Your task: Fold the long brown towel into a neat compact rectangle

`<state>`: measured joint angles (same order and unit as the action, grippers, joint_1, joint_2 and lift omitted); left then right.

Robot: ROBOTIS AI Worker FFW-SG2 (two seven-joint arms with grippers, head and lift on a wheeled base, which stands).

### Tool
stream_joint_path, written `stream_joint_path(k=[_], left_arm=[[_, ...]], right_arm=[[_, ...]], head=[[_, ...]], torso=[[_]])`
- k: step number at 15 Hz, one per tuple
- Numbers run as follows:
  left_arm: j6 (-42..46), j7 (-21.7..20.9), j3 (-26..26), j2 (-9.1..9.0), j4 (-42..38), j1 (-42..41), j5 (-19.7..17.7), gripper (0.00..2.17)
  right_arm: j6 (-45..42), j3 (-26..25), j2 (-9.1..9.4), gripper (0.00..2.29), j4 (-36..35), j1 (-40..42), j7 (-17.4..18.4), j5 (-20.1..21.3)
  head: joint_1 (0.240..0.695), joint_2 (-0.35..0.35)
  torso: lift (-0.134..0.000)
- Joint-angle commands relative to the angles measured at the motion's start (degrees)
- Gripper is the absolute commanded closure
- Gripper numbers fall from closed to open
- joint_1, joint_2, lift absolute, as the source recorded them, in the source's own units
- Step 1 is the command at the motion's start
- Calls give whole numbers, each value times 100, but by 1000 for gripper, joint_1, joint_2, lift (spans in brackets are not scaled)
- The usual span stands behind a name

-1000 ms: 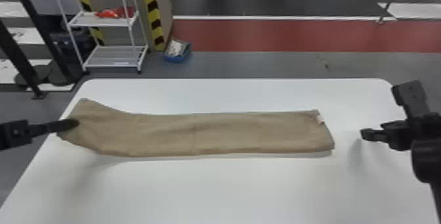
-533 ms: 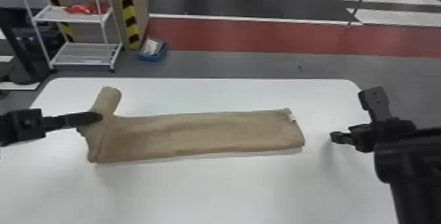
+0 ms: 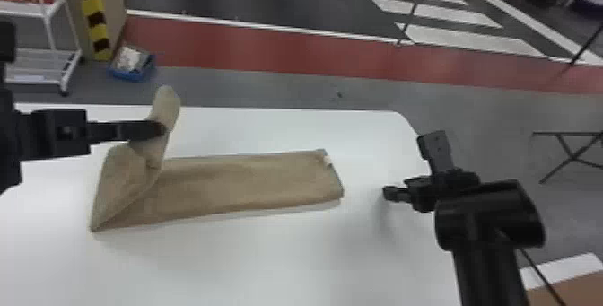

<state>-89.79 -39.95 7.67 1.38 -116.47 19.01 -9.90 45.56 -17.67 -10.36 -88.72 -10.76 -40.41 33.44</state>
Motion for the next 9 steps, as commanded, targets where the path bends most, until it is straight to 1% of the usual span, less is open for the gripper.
stream_joint_path(k=[1,3,5,6,9], left_arm=[[-24,101,-222,-152,36,7,111,1781],[-24,215,-468,-152,212,15,225,1781],[-24,347,-592,-152,370,33,208,1781],[-24,417,-635,-152,388,33,190,1781],[-24,567,-653,-152,432,68,155,1781]], right_arm=[[10,-61,-54,545,-49,30,-11,-92],[28,-79,-71,545,-110,91,-19,-127],[116,-105,-106,545,-268,135,-37,-232],[151,-114,-142,545,-295,153,-37,-241],[186,-123,-150,545,-374,179,-81,-285]], head=[[695,-335],[695,-350],[695,-350],[695,-350],[695,-350]], torso=[[-124],[-124],[-124],[-124],[-124]])
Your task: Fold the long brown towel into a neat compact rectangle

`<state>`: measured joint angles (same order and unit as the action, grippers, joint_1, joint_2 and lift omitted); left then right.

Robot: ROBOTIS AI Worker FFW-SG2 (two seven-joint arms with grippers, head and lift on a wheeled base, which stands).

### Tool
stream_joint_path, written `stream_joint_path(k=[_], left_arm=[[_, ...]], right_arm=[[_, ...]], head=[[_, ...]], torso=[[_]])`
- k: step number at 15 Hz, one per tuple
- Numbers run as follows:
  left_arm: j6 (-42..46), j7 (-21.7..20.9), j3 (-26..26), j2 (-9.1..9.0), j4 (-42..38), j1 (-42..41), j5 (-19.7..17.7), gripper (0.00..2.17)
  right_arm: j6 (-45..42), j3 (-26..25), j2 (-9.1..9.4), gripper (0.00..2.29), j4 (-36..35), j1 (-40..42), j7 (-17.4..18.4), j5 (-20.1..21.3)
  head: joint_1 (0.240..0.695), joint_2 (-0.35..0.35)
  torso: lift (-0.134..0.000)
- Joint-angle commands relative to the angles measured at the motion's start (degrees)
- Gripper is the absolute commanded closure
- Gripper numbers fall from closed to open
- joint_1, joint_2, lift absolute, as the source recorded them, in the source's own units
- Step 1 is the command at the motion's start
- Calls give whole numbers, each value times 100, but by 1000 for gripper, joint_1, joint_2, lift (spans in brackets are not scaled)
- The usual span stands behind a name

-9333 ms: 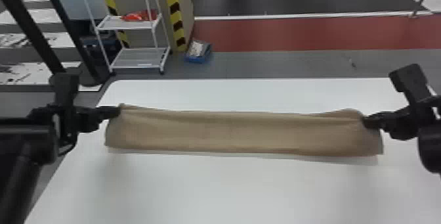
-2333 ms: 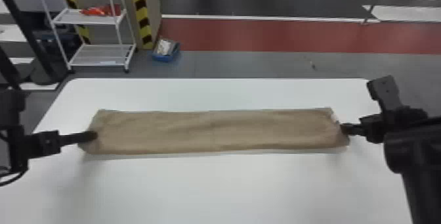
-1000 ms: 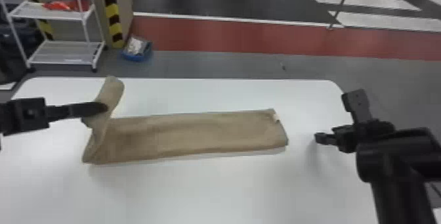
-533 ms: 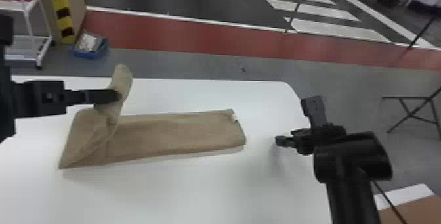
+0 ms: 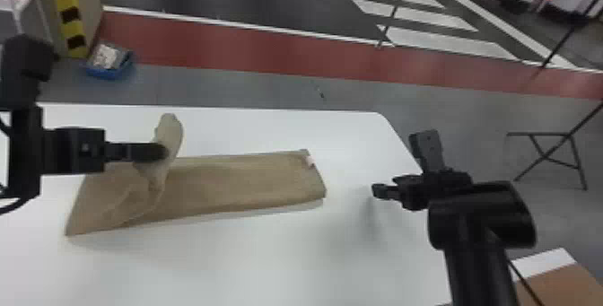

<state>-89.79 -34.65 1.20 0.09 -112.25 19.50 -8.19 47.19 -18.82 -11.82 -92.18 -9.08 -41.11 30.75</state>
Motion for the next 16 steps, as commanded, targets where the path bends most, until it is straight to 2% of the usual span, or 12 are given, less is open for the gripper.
stream_joint_path(k=[1,5,8,11,16], left_arm=[[-24,125,-6,-23,11,19,-34,1781],[281,424,-15,-23,169,10,-139,1781],[527,741,47,-23,204,142,-491,1781],[527,864,258,-23,28,317,-534,1781],[510,934,671,-23,-60,203,-833,1781]], right_arm=[[41,-26,-4,545,-45,29,-11,-16],[146,-70,-4,545,-169,117,-28,-16],[217,-70,-4,545,-292,161,-55,-16],[270,-78,-4,545,-344,214,-72,-16],[287,-78,-22,545,-362,223,-72,-16]], head=[[695,-350],[695,-350],[695,-350],[695,-350],[695,-350]], torso=[[-124],[-124],[-124],[-124],[-124]])
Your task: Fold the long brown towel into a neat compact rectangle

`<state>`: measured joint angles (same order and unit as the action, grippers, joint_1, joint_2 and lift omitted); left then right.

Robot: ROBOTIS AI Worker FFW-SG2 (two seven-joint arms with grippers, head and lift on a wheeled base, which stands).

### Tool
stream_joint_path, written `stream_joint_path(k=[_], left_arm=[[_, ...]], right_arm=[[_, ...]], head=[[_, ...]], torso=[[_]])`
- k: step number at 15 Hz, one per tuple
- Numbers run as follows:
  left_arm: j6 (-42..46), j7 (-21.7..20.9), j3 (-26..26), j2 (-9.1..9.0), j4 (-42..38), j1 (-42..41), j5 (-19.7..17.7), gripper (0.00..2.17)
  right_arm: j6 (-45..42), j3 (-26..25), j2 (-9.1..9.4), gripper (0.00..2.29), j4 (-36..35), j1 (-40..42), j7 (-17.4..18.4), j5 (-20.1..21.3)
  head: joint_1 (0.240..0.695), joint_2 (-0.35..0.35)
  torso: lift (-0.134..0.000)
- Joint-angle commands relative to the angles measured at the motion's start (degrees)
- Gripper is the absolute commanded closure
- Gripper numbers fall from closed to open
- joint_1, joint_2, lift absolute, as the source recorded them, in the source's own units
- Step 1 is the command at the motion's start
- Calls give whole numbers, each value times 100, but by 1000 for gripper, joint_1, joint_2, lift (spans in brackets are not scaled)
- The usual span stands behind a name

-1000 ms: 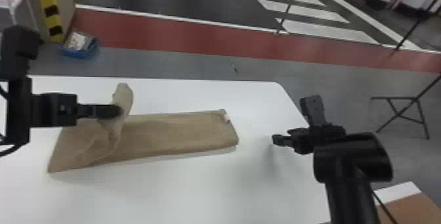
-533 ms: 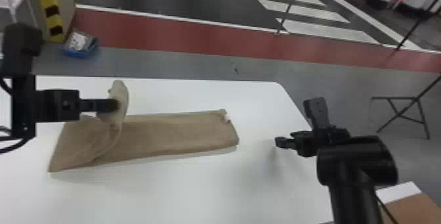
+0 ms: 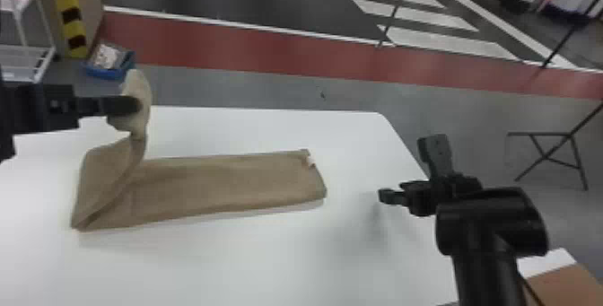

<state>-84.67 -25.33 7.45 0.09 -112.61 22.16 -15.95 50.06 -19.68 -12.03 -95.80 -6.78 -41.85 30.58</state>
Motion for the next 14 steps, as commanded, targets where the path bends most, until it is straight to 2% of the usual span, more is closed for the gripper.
stream_joint_path(k=[1,7,8,9,10,14], left_arm=[[15,10,28,-24,-24,-177,-39,1781],[806,309,-315,-24,196,-511,-39,1781],[806,318,-367,-24,143,-537,-48,1477],[806,300,-455,-24,47,-599,-92,407],[806,265,-543,-24,-59,-642,-162,-1],[771,283,-877,-24,-305,-801,-189,29]], right_arm=[[17,16,-2,545,0,1,1,0],[88,34,16,545,-35,45,-34,9],[88,25,16,545,-35,45,-34,9],[88,16,7,545,-35,45,-34,9],[105,8,7,545,-35,45,-34,18],[176,25,7,545,-97,36,-42,27]], head=[[695,-348],[695,-349],[695,-350],[695,-350],[695,-350],[695,-350]], torso=[[-124],[-124],[-124],[-124],[-124],[-124]])
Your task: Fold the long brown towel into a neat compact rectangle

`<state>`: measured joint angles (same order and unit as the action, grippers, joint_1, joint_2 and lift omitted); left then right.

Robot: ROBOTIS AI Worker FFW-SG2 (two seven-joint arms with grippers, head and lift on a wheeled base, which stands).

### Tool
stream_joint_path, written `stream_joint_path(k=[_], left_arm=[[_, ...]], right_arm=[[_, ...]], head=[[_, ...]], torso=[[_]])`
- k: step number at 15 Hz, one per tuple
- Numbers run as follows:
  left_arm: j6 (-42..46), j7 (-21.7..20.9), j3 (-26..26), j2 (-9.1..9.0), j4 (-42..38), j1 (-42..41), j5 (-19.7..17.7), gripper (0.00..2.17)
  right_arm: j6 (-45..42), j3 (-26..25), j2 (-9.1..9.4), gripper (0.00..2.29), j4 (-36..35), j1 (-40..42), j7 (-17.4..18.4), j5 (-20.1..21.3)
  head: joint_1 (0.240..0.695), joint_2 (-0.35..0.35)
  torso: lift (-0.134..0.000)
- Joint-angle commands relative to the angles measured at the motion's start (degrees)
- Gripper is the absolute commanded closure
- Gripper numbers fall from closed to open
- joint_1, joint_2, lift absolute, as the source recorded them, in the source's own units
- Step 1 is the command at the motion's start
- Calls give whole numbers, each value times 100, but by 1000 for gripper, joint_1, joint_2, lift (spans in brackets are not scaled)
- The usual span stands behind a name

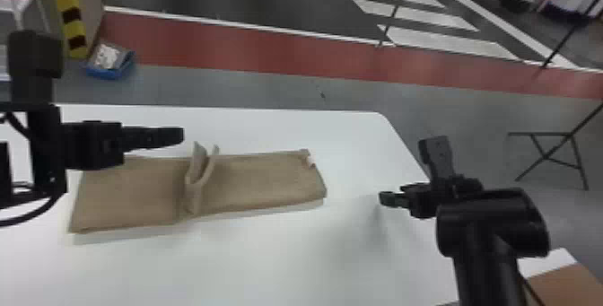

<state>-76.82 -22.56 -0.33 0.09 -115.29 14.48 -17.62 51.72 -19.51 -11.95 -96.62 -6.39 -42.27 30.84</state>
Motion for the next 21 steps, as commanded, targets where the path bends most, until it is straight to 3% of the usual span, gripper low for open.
stream_joint_path(k=[1,6,8,9,12,14,16,19,21], left_arm=[[-14,6,-117,-24,-37,-33,-13,29],[-66,-64,165,-24,-99,-94,-92,33],[-66,-108,551,-24,-108,-209,-268,36],[-49,-126,771,106,-108,-314,-356,36],[21,-319,1466,756,-64,-674,-514,36],[21,-644,1984,835,59,-894,-426,36],[232,-961,2353,853,130,-1149,-163,36],[742,-978,2661,1134,323,-1527,-286,39],[848,-987,2775,1195,367,-1676,-391,43]], right_arm=[[28,8,0,545,-32,-3,-1,-17],[1240,193,44,545,-903,-126,-159,-658],[1680,492,220,545,-1237,-276,-159,-764],[1733,650,334,545,-1307,-328,-150,-764],[1908,1151,817,542,-1298,-618,34,-729],[1891,1494,1160,542,-1131,-803,219,-650],[1891,1766,1200,542,-762,-1049,386,-623],[1803,2135,1200,542,-173,-1286,562,-623],[1645,2197,1200,545,275,-1462,641,-641]], head=[[695,-350],[695,-350],[695,-350],[695,-343],[695,-255],[695,-125],[695,-46],[695,45],[695,111]], torso=[[-124],[-124],[-124],[-124],[-124],[-124],[-124],[-124],[-124]])
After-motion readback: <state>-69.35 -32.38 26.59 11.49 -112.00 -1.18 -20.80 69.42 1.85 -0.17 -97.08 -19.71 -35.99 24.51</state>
